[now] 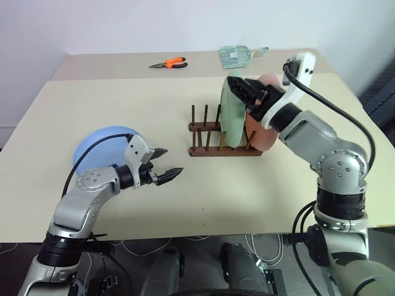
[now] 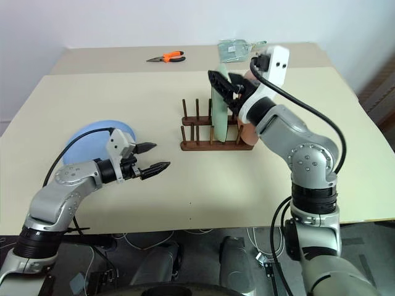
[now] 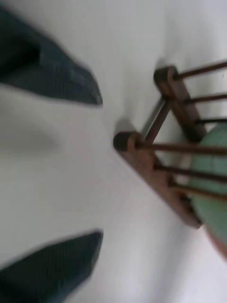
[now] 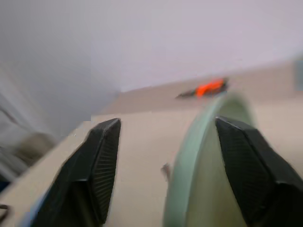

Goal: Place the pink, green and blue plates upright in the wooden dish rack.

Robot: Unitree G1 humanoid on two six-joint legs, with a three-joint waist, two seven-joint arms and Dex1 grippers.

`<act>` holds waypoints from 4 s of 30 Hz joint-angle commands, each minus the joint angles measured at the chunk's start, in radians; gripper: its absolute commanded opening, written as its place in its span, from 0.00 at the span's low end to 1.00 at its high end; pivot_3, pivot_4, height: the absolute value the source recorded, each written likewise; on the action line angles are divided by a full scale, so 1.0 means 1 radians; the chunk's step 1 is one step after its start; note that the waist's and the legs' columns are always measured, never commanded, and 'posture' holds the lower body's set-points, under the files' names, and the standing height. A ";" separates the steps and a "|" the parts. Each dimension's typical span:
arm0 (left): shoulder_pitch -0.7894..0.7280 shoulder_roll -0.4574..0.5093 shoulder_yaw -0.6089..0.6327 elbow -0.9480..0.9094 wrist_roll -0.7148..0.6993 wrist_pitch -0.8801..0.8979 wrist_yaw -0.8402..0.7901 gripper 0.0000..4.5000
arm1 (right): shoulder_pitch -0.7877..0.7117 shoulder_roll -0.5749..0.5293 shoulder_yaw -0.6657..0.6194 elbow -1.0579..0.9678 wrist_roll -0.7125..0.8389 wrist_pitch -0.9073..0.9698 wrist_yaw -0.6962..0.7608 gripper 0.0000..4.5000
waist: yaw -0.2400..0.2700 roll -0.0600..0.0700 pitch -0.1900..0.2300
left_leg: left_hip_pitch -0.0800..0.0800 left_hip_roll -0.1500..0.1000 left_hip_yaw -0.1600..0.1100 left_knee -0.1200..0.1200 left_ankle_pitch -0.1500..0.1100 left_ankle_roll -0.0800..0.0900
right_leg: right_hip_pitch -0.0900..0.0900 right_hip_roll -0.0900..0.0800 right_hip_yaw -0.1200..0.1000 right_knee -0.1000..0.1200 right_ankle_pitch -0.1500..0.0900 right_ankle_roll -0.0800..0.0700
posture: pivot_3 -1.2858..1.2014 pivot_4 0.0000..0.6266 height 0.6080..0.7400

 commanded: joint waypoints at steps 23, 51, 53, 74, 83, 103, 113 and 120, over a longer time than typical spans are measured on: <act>-0.055 -0.239 0.666 0.038 -0.029 0.534 0.760 0.88 | 0.058 -0.115 0.321 -0.138 -0.597 -0.351 0.692 1.00 | 0.004 -0.010 -0.001 | 0.000 -0.001 -0.003 0.001 0.000 -0.002 | 0.001 -0.001 -0.001 0.000 0.001 0.001 | 0.52 0.24 1.00; -0.424 -0.218 0.386 -0.192 -0.190 0.333 0.638 0.00 | -0.166 0.074 0.596 0.292 -1.218 -0.735 0.697 0.88 | -0.003 -0.014 0.000 | 0.000 0.000 -0.001 -0.001 0.003 -0.006 | -0.001 0.000 0.000 0.000 0.001 0.001 | 0.52 0.24 1.00; -0.407 -0.213 0.385 -0.198 -0.192 0.333 0.644 0.00 | -0.165 0.084 0.594 0.304 -1.250 -0.746 0.698 0.72 | 0.001 -0.014 0.000 | 0.000 -0.001 -0.002 -0.001 0.003 -0.006 | -0.001 0.000 0.000 0.000 0.001 0.000 | 0.52 0.24 1.00; -0.224 -0.034 0.458 0.010 -0.008 -0.086 0.580 0.80 | -0.100 0.265 0.256 0.043 -0.831 -0.465 0.691 0.00 | 0.001 -0.015 0.000 | 0.001 0.000 -0.003 -0.013 0.008 -0.015 | -0.006 0.002 0.001 0.000 0.003 -0.003 | 0.52 0.24 1.00; 0.163 -0.021 0.134 -0.073 0.053 -0.151 0.261 0.80 | -0.048 0.479 -0.026 -0.196 -0.250 0.111 0.341 0.00 | -0.002 -0.015 -0.001 | 0.000 0.001 -0.004 -0.014 0.007 -0.012 | -0.009 0.002 0.000 0.001 0.004 -0.005 | 0.52 0.24 1.00; 0.223 0.005 0.083 -0.104 0.055 -0.119 0.136 0.80 | -0.019 0.540 -0.136 -0.093 0.082 0.270 -0.168 0.00 | -0.004 -0.011 -0.001 | 0.000 0.003 -0.002 -0.014 0.007 -0.012 | -0.011 0.004 0.001 0.003 0.004 -0.007 | 0.52 0.24 1.00; 0.207 -0.009 0.062 -0.154 0.053 -0.072 0.164 0.81 | -0.097 0.306 0.029 -0.104 -0.155 0.129 0.045 0.55 | -0.003 -0.010 -0.001 | 0.000 0.003 -0.002 -0.013 0.007 -0.011 | -0.011 0.004 0.001 0.002 0.004 -0.007 | 0.52 0.24 1.00; 0.162 -0.014 0.041 -0.145 0.055 -0.043 0.162 0.81 | -0.100 -0.022 -0.028 -0.206 -0.235 -0.025 0.378 0.55 | 0.001 -0.011 -0.001 | 0.000 0.003 -0.002 -0.013 0.007 -0.011 | -0.009 0.004 0.000 0.000 0.003 -0.005 | 0.52 0.24 1.00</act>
